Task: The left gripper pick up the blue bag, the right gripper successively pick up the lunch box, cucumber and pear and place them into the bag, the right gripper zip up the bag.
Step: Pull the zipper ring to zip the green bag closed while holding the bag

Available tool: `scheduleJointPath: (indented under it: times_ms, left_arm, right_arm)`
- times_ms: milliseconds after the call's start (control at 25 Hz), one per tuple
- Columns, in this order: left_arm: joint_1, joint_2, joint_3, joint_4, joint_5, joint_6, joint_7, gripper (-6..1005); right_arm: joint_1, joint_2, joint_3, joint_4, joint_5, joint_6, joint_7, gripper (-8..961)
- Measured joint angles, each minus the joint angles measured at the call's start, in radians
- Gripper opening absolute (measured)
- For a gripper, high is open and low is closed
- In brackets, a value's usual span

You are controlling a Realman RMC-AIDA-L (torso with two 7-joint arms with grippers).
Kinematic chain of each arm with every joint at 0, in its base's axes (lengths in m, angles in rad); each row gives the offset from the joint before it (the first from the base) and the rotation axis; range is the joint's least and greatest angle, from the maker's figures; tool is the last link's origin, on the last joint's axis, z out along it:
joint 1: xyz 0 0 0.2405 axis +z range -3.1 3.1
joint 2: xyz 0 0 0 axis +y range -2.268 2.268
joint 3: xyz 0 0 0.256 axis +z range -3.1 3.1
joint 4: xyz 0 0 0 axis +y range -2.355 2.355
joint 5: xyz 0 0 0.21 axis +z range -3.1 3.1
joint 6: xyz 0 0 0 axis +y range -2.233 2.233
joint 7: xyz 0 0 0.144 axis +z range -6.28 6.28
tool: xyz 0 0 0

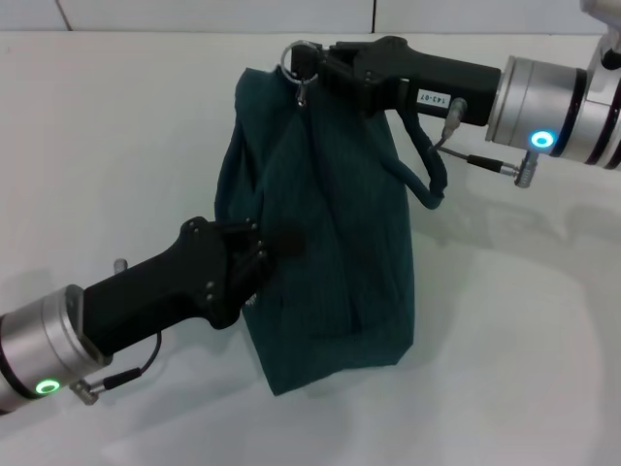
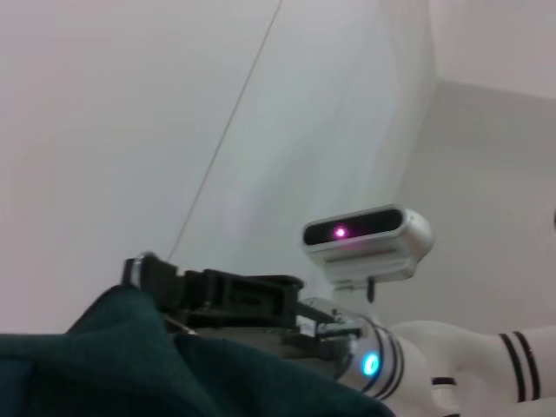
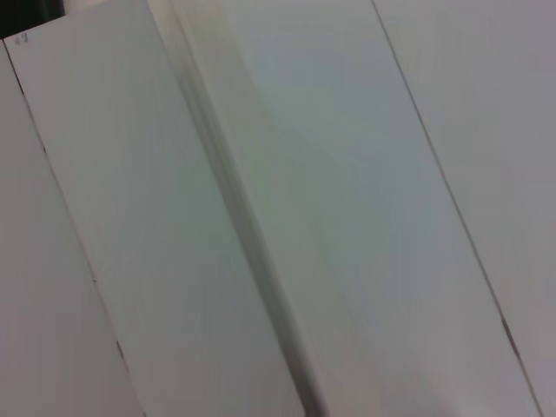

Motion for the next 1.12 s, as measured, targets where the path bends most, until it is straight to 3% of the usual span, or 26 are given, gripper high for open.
scheduleJointPath:
  times_ms: [640,1120]
  left_arm:
    - [0.014,0.004,-0.008,-0.001,-0.002,0.007,-0.001,51]
    - [0.014,0.002,-0.084,-0.034,-0.008,-0.109,-0.01,50]
  right_arm:
    - [0.006,0.0,0.003,0.002,0.005,0.031,-0.036,110]
    - [-0.025,0.001,0.019,-0.024,0.007,0.006,-0.044,115]
